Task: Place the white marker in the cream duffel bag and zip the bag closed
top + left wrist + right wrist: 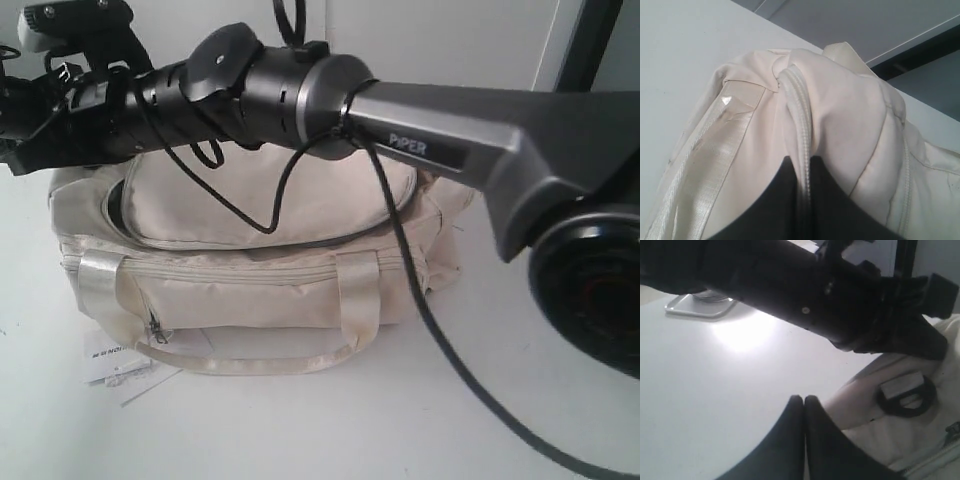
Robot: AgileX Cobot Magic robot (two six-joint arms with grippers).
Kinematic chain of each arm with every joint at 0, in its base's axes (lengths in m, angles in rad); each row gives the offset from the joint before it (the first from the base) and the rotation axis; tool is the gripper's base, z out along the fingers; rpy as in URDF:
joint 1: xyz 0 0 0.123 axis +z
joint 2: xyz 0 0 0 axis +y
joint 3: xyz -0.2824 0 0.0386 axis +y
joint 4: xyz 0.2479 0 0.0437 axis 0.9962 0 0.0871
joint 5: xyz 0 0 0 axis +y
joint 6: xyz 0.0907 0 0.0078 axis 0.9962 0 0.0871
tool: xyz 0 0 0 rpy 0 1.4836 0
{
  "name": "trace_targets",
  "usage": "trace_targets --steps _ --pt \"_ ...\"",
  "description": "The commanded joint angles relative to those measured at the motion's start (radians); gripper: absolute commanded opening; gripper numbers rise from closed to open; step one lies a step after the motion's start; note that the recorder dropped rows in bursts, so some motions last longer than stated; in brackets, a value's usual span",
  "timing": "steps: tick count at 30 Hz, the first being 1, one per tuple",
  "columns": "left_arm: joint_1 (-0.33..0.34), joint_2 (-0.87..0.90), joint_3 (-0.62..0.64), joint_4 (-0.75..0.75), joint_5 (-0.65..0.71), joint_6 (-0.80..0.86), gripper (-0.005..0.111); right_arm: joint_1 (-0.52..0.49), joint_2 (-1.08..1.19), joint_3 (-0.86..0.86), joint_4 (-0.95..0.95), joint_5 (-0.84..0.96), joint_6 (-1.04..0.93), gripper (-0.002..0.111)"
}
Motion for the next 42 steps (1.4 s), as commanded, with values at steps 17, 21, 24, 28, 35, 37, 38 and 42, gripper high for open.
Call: trace_targets --steps 17,21,24,28,35,37,38,42 --pt "0.001 -0.002 -0.003 -0.022 0.092 -0.048 0.000 -0.018 0.161 -0.103 -0.275 -0.119 0.080 0.035" --pt "0.001 -0.002 -0.003 -0.022 0.092 -0.048 0.000 -0.024 0.135 -0.103 -0.310 -0.057 0.120 0.035" --pt "0.001 -0.002 -0.003 -0.022 0.092 -0.048 0.000 -0.028 0.086 -0.103 -0.316 0.046 0.151 0.035" --pt "0.001 -0.002 -0.003 -0.020 0.091 -0.048 0.000 -0.041 0.055 -0.103 -0.521 0.032 0.481 0.028" --pt "0.001 -0.002 -0.003 -0.020 0.091 -0.048 0.000 -0.023 0.065 -0.103 -0.844 -0.028 0.813 0.024" --pt "0.001 -0.002 -0.003 -0.020 0.091 -0.048 0.000 -0.016 0.072 -0.103 -0.839 -0.030 0.813 0.025" --pt "0.001 -0.002 -0.003 -0.020 0.091 -0.048 0.000 -0.014 0.076 -0.103 -0.837 -0.030 0.813 0.026" --pt "0.001 -0.002 -0.003 -0.020 0.091 -0.043 0.000 -0.012 0.104 -0.103 -0.837 -0.037 0.813 0.037"
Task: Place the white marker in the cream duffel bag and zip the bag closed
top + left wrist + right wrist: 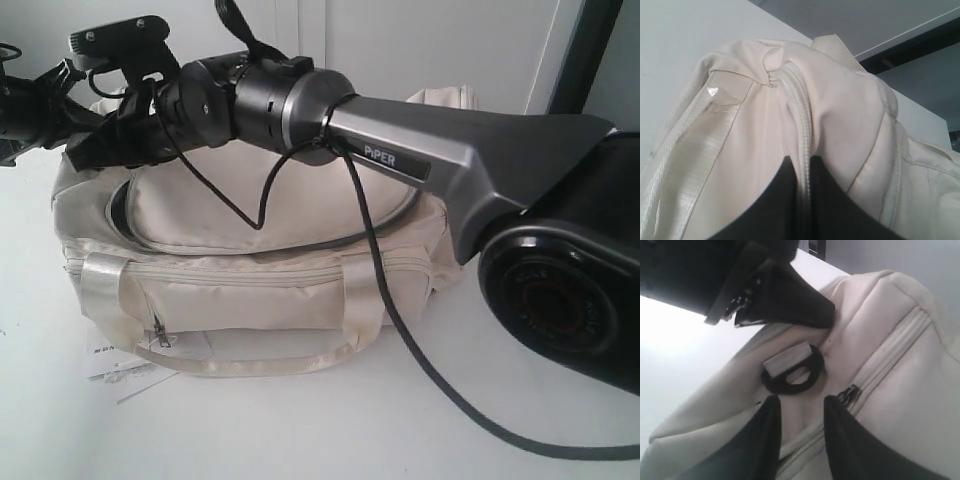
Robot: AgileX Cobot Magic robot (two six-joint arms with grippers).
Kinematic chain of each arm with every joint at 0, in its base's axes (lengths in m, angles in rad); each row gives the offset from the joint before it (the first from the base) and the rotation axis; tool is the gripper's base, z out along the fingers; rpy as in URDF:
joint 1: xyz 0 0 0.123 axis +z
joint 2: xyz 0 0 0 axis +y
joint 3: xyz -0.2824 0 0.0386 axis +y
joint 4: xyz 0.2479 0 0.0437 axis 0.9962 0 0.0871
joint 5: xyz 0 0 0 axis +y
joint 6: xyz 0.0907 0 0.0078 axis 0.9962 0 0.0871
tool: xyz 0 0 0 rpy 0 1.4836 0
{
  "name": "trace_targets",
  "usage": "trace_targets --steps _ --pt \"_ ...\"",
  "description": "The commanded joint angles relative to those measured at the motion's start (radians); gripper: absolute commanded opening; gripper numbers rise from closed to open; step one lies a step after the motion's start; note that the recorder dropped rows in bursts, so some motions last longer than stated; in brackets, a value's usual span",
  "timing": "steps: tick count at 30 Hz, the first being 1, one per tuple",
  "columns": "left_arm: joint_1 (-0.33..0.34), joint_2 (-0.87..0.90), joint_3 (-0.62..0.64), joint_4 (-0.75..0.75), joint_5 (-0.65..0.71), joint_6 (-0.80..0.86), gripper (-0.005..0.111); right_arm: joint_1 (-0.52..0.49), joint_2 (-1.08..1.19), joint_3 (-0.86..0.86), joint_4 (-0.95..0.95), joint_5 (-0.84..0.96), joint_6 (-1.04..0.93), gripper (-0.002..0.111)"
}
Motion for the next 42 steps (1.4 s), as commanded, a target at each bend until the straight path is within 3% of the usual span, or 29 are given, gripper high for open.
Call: trace_targets --steps 1,10,17,20,24,42 --pt "0.001 -0.002 -0.003 -0.012 0.043 -0.001 0.000 0.004 0.032 -0.002 -0.013 -0.018 0.009 0.039" --pt "0.001 -0.002 -0.003 -0.012 0.045 0.002 0.000 0.000 0.089 -0.002 -0.054 -0.087 0.007 0.043" --pt "0.001 -0.002 -0.003 -0.012 0.047 0.002 0.000 -0.021 0.097 -0.002 -0.067 -0.180 0.022 0.037" --pt "0.001 -0.002 -0.003 -0.012 0.047 0.002 0.000 -0.032 0.097 -0.002 -0.065 -0.166 0.037 0.026" --pt "0.001 -0.002 -0.003 -0.012 0.047 0.002 0.000 -0.032 0.097 -0.002 -0.051 -0.131 0.047 0.000" --pt "0.001 -0.002 -0.003 -0.013 0.048 0.026 0.000 -0.022 0.033 -0.002 0.041 0.034 0.173 0.001"
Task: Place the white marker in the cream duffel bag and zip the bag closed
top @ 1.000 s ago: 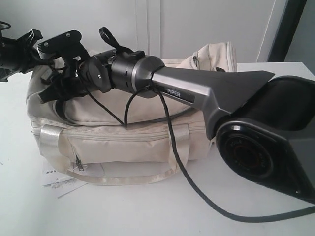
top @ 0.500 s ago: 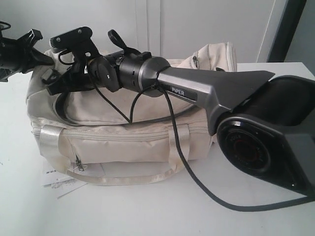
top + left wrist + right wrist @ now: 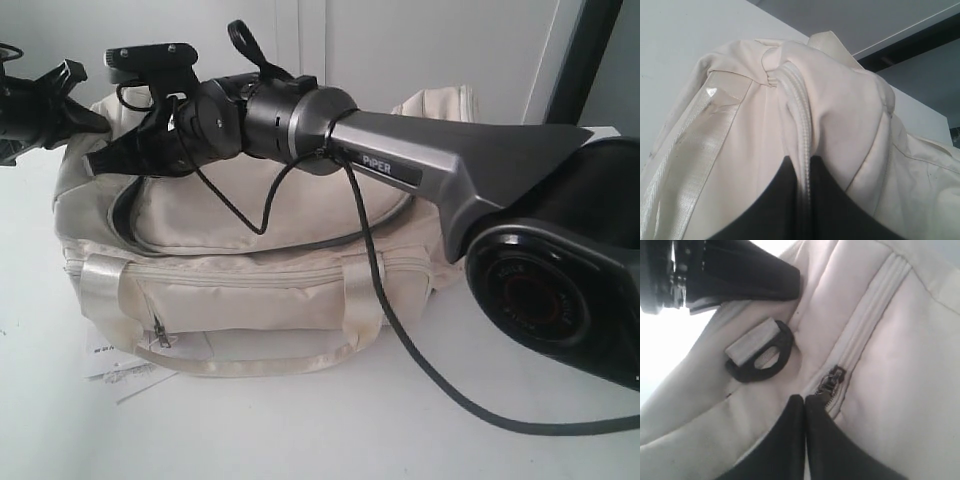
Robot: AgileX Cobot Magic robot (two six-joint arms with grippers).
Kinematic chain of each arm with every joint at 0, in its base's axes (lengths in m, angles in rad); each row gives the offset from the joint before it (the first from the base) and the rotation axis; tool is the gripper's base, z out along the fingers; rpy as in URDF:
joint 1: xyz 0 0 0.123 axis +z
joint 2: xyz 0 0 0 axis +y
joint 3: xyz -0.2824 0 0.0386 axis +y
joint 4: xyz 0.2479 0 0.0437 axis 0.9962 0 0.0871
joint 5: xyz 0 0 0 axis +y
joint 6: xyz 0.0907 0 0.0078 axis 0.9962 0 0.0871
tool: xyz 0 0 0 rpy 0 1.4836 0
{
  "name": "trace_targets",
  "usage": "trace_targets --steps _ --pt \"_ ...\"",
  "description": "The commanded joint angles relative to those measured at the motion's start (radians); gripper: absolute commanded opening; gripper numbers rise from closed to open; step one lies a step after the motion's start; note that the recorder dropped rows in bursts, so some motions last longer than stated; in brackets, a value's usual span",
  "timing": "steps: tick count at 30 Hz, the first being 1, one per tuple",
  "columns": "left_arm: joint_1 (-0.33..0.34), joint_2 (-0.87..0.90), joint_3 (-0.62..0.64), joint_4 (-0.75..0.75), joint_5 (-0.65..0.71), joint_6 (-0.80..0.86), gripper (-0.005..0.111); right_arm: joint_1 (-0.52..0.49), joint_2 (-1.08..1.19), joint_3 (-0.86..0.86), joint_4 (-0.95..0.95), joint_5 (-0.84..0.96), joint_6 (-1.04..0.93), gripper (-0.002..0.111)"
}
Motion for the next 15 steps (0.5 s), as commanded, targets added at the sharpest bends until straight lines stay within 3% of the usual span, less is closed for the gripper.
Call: trace_targets --steps 1,8,15 --pt "0.001 -0.002 -0.003 -0.013 0.042 0.012 0.000 0.005 0.000 -0.002 0.002 0.026 0.104 0.004" --pt "0.001 -0.002 -0.003 -0.013 0.044 0.012 0.000 0.011 0.034 -0.002 0.019 -0.078 0.163 0.049" --pt "0.001 -0.002 -0.003 -0.013 0.048 0.012 0.000 0.011 0.084 -0.002 0.018 -0.189 0.188 0.052"
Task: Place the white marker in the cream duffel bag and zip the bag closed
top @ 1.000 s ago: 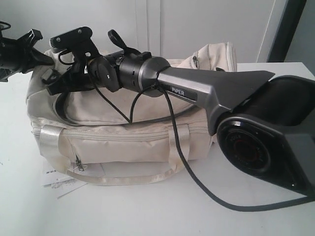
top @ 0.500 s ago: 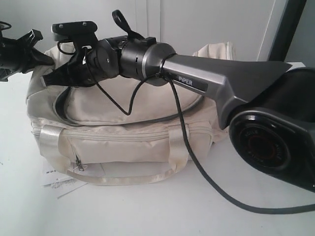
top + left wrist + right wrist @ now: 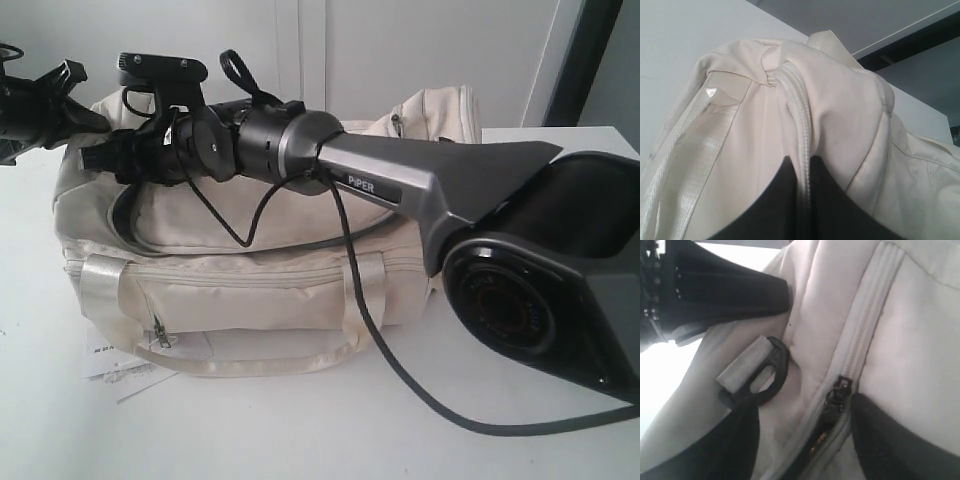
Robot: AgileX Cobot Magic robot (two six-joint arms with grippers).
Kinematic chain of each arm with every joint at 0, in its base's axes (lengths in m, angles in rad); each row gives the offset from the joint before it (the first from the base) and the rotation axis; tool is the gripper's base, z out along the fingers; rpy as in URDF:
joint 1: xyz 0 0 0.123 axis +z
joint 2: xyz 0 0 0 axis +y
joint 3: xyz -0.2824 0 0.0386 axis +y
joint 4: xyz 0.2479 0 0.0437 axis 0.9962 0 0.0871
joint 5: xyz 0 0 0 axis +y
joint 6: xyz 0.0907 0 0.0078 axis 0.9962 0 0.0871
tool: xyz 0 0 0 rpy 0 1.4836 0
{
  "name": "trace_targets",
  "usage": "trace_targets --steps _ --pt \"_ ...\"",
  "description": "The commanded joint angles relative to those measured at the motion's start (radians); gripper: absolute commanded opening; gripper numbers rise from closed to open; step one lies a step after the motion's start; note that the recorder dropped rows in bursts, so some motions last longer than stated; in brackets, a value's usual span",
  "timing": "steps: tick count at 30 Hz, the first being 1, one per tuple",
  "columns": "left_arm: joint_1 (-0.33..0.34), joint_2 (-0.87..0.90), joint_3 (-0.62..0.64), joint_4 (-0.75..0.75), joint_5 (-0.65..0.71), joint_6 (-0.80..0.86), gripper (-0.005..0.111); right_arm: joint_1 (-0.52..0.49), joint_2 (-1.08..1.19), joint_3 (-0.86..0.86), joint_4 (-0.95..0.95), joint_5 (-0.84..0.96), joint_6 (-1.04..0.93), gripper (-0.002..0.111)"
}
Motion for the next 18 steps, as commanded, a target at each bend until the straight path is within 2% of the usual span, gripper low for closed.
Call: trace_targets --steps 1,3,5,8,9,18 --pt "0.001 -0.002 -0.003 -0.013 0.046 0.005 0.000 0.003 0.044 -0.002 0.002 -0.082 0.029 0.051" --pt "0.001 -0.002 -0.003 -0.013 0.046 0.008 0.000 0.003 0.062 -0.006 0.012 -0.131 0.034 0.046" --pt "0.001 -0.002 -0.003 -0.013 0.046 0.008 0.000 0.003 0.075 -0.008 0.012 -0.170 0.045 0.036" --pt "0.001 -0.002 -0.003 -0.013 0.046 0.008 0.000 -0.001 0.077 -0.008 0.012 -0.183 0.045 0.012" --pt "0.001 -0.002 -0.003 -0.013 0.046 0.008 0.000 -0.001 0.073 -0.008 0.012 -0.164 0.045 0.000" --pt "0.001 -0.002 -0.003 -0.013 0.043 0.027 0.000 0.003 -0.025 -0.006 -0.111 0.108 0.042 0.000"
